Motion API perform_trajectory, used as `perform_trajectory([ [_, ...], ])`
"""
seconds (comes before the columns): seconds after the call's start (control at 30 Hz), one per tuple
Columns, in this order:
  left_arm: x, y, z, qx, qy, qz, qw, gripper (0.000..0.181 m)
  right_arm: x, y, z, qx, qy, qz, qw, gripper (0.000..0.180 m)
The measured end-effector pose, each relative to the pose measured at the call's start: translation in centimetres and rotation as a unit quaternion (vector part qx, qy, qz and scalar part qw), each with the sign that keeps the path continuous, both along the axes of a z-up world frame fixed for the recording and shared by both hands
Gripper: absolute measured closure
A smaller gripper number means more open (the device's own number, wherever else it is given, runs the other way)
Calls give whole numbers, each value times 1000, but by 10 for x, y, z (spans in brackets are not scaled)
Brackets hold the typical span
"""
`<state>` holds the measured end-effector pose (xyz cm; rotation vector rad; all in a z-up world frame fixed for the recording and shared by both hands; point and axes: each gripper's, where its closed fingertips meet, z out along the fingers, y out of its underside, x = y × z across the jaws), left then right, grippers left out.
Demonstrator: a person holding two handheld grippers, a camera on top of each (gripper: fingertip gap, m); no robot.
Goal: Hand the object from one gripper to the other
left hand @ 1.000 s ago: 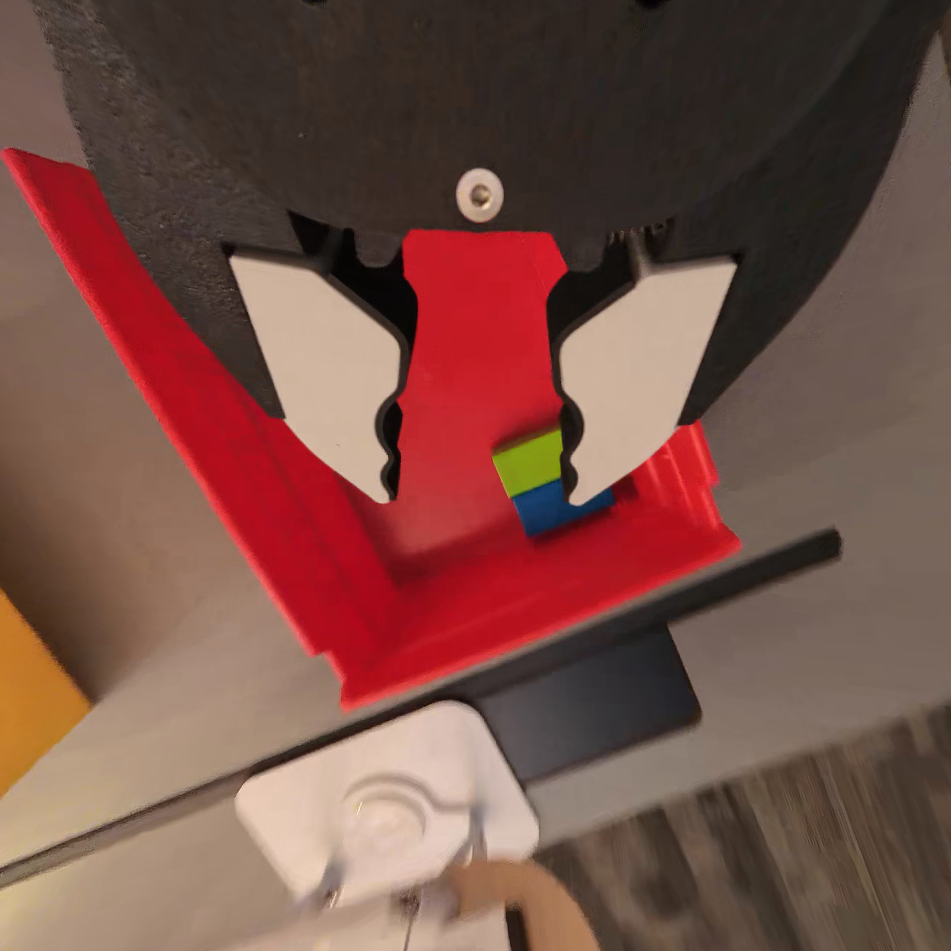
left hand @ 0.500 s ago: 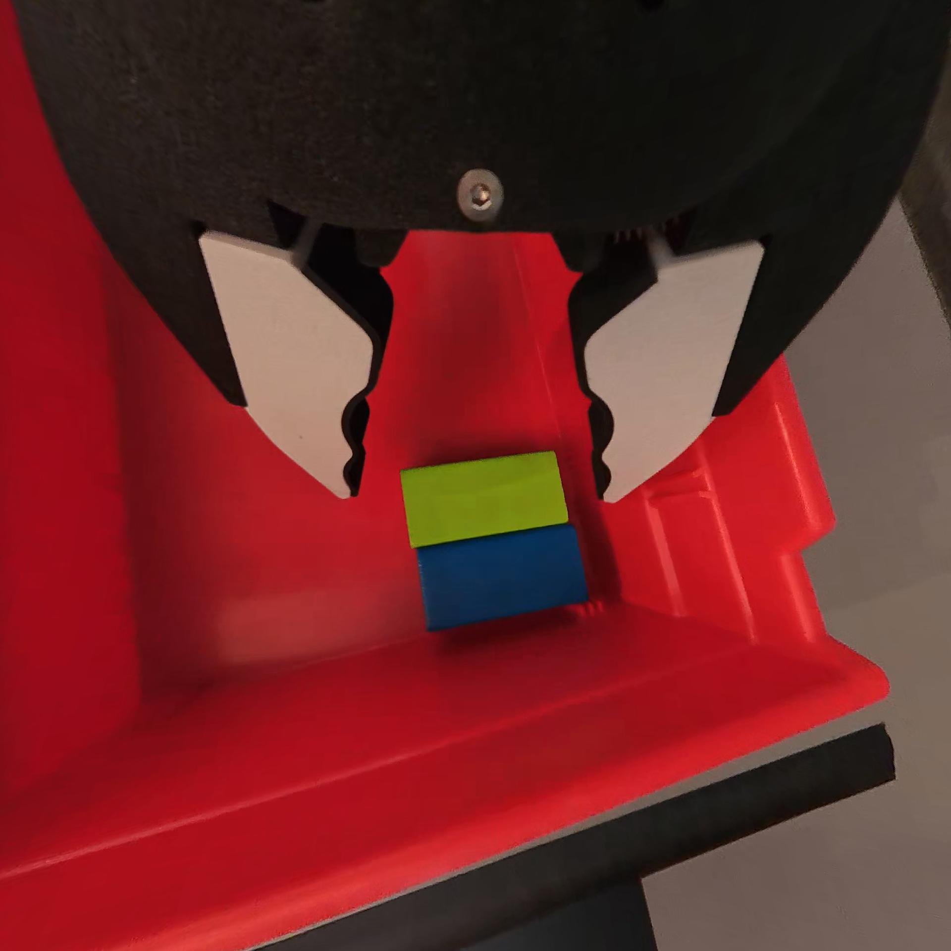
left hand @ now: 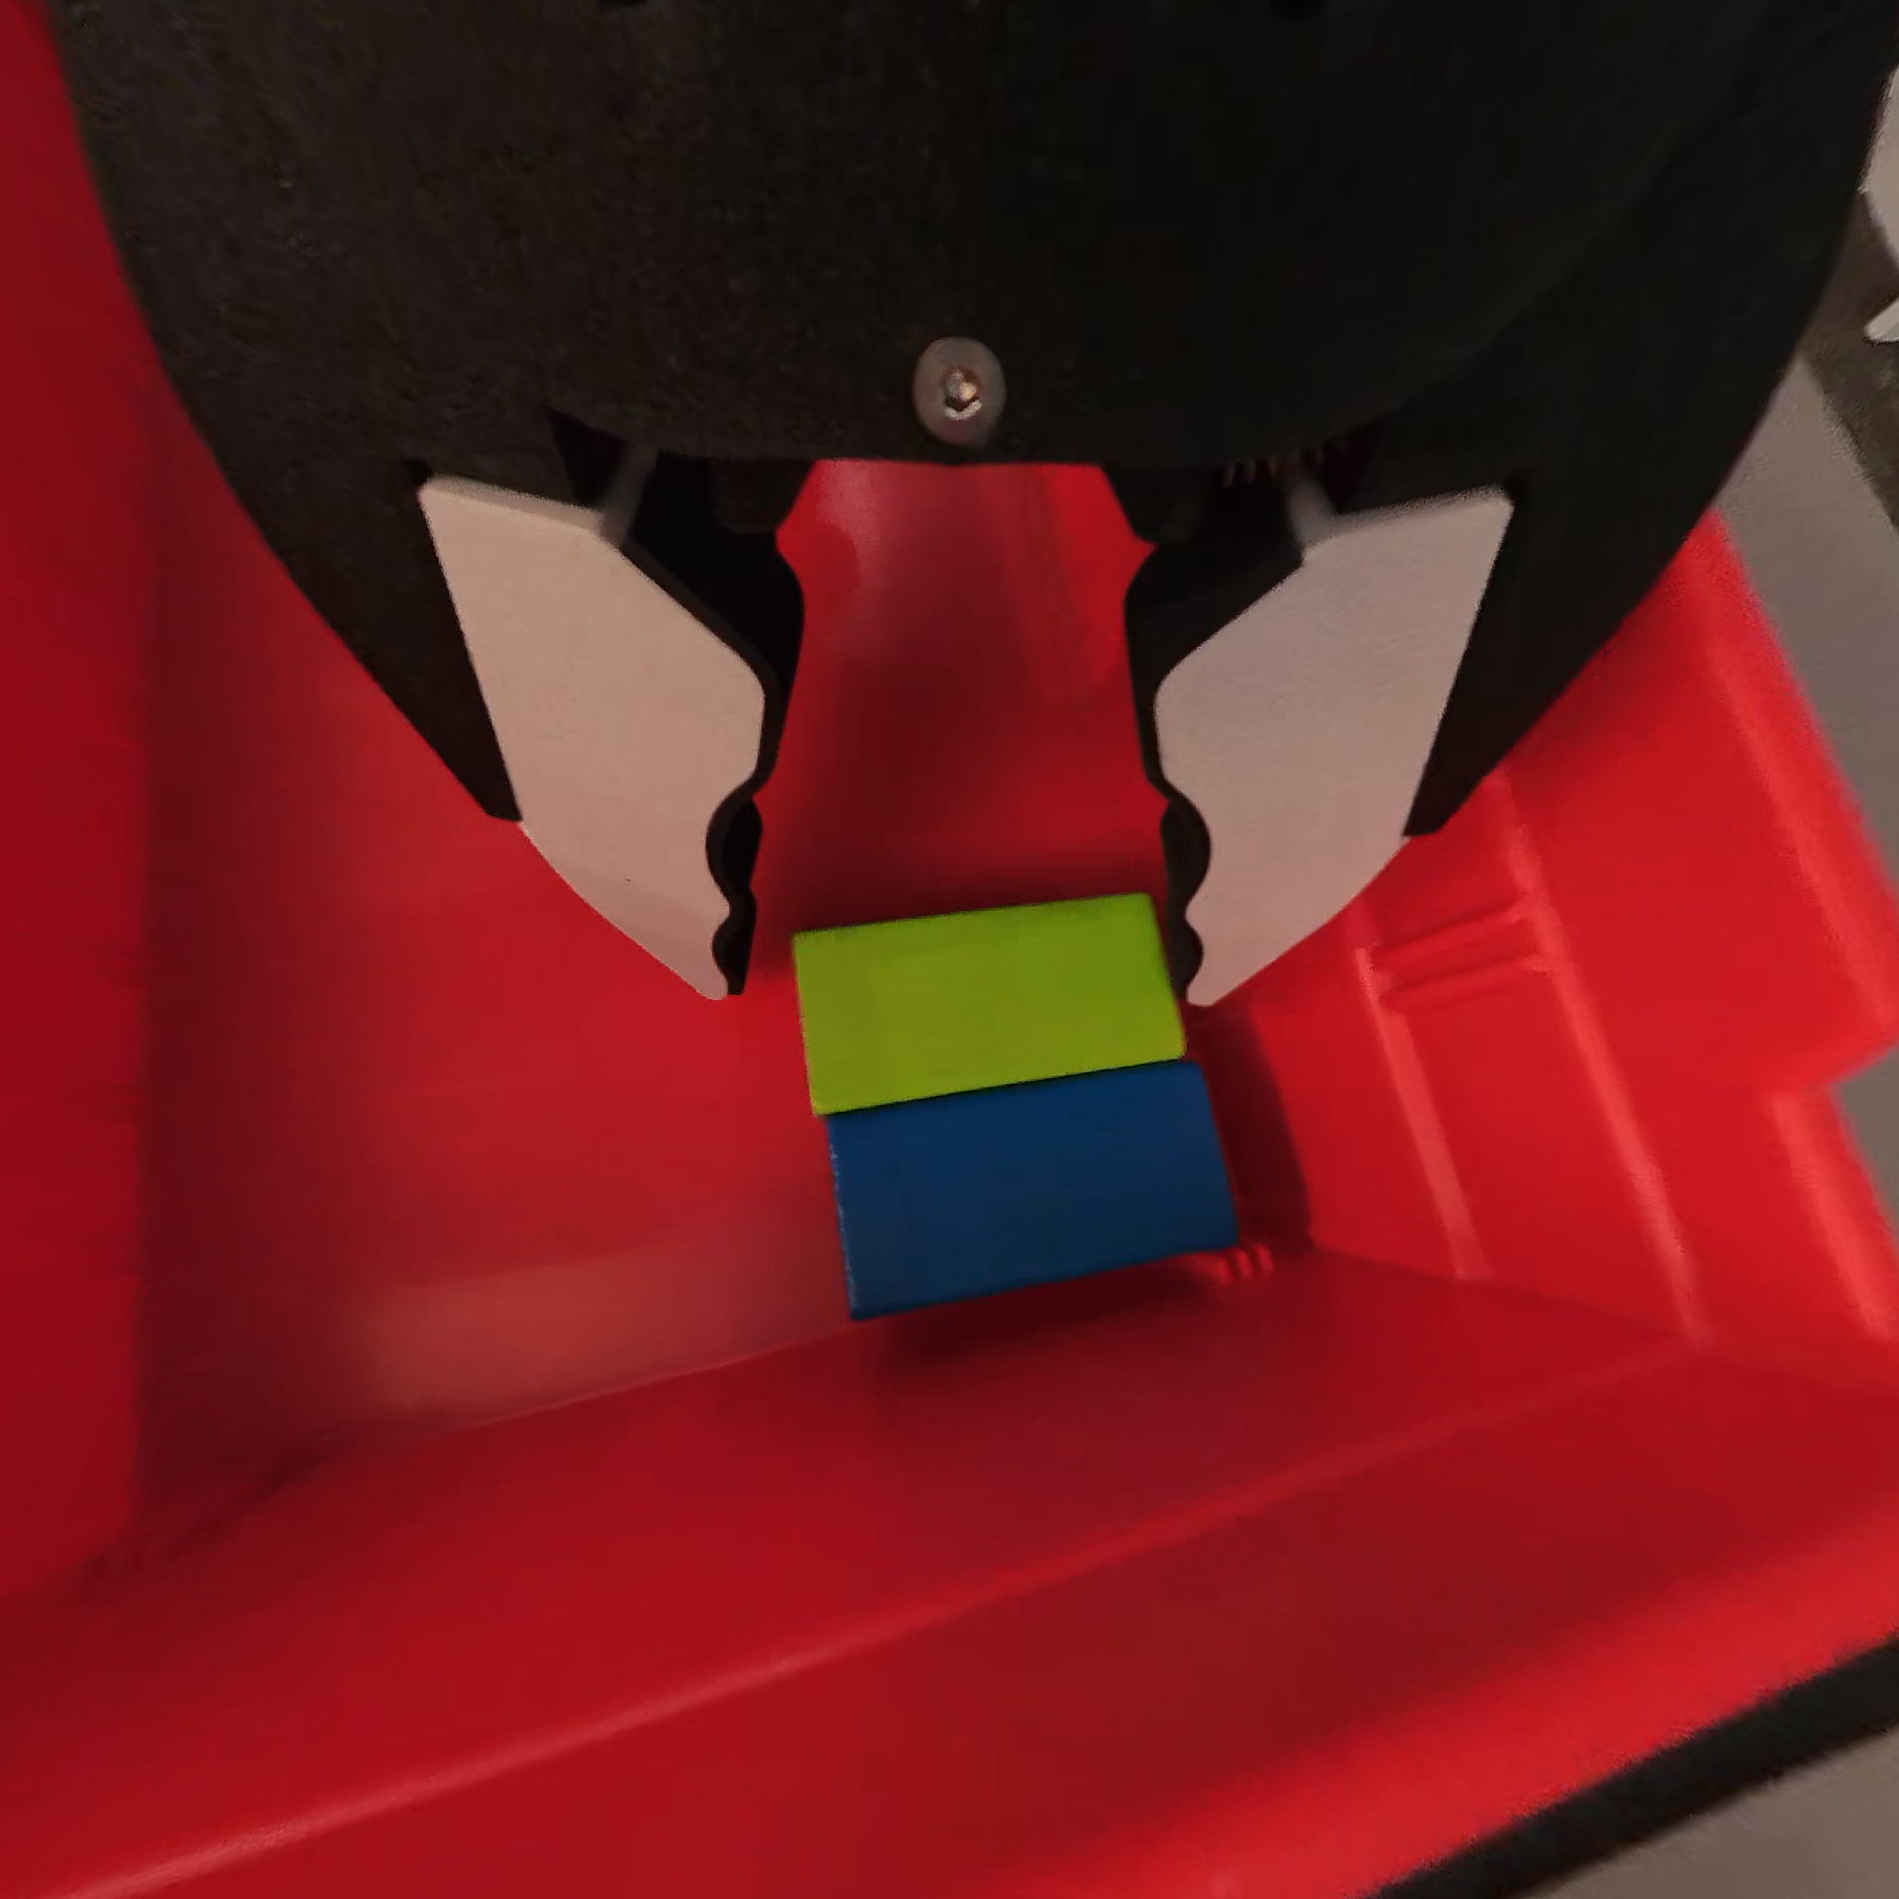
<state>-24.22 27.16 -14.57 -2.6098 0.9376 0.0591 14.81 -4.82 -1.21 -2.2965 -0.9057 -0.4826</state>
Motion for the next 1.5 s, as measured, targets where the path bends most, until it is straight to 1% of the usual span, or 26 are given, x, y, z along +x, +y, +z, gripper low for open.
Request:
perform_trajectory([
  [0.03,1,-2,-2,-9,-6,0,1000,98,0,0,0,-1,0,0,1000,143],
  [0.07,1,-2,-3,-12,-5,0,1000,97,1,0,-1,-2,0,0,1000,143],
  [0.17,2,-6,-2,-23,-9,-3,1000,101,0,1,-2,-4,0,1,1000,144],
  [0.23,5,-8,0,-28,-22,-8,999,109,1,1,-4,-9,-2,0,1000,144],
  [0.27,7,-8,-1,-28,-29,-7,999,110,1,2,-5,-11,-5,-1,1000,144],
  [0.43,7,-8,-12,-65,-42,20,997,107,1,2,-7,-18,-11,0,1000,144],
  [0.63,7,-13,-11,-77,-41,6,996,107,-1,2,-7,-20,-16,2,1000,144],
  [0.73,8,-20,0,-86,-52,-1,995,107,-3,5,-4,-11,-20,5,1000,144],
  [0.8,8,-24,13,-84,-65,-12,994,107,-6,10,1,5,-19,11,1000,144],
  [0.87,15,-33,34,-87,-108,-30,990,107,-14,20,11,36,-21,24,999,144],
  [0.9,24,-41,47,-93,-147,-48,984,108,-22,28,18,59,-22,36,997,144],
  [0.97,44,-63,77,-111,-224,-101,963,108,-46,44,32,108,-8,75,991,144],
  [1.03,66,-96,108,-132,-287,-188,930,108,-85,59,44,154,25,140,978,144],
  [1.07,76,-119,123,-152,-317,-242,904,108,-108,63,49,175,39,181,967,143],
  [1.13,91,-168,148,-192,-358,-352,844,107,-156,65,55,215,50,270,937,143],
  [1.2,96,-209,164,-225,-370,-439,787,107,-206,56,54,226,52,353,907,143],
  [1.3,98,-256,178,-262,-372,-525,719,108,-259,44,61,251,42,407,877,133],
  [1.37,97,-280,184,-275,-368,-568,683,108,-280,38,65,274,36,428,861,124],
  [1.43,96,-298,190,-285,-369,-599,651,108,-292,34,66,285,31,439,852,123],
  [1.5,94,-311,194,-286,-368,-626,626,108,-300,33,66,291,31,444,847,124],
])
